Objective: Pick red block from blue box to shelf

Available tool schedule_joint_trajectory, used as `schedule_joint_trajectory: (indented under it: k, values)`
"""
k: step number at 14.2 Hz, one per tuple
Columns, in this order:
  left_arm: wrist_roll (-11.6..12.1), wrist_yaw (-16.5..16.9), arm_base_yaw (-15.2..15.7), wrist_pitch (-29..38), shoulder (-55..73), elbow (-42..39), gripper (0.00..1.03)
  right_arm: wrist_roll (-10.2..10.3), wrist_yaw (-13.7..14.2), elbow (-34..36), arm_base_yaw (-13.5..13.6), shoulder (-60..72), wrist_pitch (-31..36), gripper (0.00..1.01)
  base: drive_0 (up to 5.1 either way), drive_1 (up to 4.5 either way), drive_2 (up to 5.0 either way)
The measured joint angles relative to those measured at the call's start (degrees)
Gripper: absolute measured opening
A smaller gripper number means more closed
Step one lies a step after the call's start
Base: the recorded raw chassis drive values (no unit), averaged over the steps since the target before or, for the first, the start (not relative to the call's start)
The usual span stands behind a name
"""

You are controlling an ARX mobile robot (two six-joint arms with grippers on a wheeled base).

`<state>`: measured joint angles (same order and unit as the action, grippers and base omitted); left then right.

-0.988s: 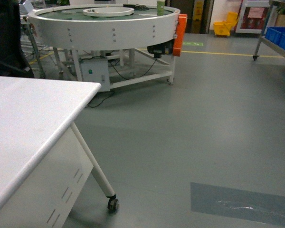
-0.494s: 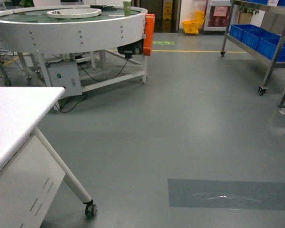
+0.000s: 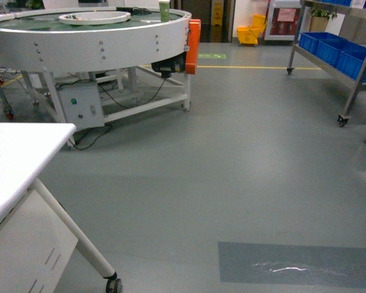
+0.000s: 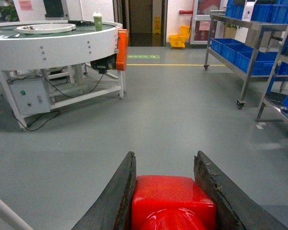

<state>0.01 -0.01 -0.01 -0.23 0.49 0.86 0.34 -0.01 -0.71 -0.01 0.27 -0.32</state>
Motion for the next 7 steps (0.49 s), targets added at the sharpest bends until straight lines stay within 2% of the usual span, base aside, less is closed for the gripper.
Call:
schedule_joint_trajectory:
  k: [7]
  values:
    - [0.0,0.0,0.0,-0.2,0.0,0.0,0.98,0.0,0.0,0.0,0.0,0.0,0.2,0.29,0.0,4.15,-4.2]
